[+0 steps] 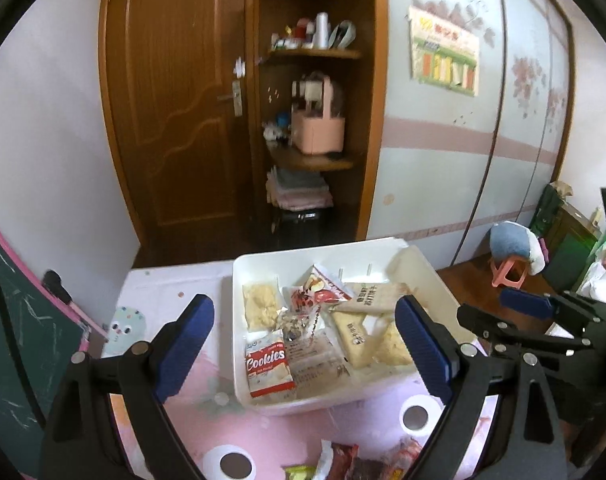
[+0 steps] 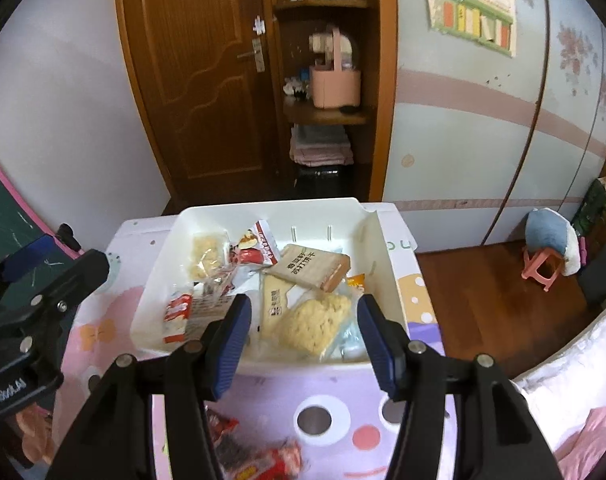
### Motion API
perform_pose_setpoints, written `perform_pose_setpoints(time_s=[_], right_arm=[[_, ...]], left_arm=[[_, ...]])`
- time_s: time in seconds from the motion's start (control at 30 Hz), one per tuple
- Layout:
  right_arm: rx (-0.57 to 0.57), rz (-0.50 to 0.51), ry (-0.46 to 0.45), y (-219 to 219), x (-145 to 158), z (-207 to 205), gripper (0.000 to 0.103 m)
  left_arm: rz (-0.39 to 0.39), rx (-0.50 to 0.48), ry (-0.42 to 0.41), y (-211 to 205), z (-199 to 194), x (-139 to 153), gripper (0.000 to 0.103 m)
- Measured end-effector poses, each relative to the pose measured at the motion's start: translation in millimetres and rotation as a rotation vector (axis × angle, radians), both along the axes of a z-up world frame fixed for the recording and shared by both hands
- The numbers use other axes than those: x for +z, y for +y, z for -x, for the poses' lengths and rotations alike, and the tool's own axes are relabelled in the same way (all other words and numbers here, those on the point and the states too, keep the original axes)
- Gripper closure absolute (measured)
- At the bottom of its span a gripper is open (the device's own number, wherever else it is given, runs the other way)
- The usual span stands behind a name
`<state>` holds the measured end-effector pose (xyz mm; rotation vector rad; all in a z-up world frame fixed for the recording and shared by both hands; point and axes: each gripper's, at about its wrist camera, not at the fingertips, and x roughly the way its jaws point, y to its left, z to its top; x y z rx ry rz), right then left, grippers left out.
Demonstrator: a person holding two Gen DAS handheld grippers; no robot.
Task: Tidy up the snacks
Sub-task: 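Withdraw both grippers from the tray back over the remaining snacks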
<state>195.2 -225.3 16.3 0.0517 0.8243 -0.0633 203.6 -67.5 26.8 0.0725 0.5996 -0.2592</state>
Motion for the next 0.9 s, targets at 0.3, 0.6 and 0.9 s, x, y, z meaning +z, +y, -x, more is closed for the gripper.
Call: perform_pose_setpoints(time_s=[0.3, 0.6, 0.9], right_arm=[[-0.031, 0.034, -0.079, 5.0, 45.3, 71.4, 0.047], [-0.019, 0.039, -0.082, 12.6, 46.8, 129.3, 0.047], [-0.007, 0.03, -0.059, 23.1, 24.2, 168.0, 0.047]], left_arm=[[0.039, -0.064, -0.056, 7.9, 93.5, 25.9, 0.011], [0.008, -0.128, 0.003, 14.5, 164.8, 19.7, 0.011], [0.014, -0.072, 0.089, 47.5, 190.1, -7.8, 0.007]])
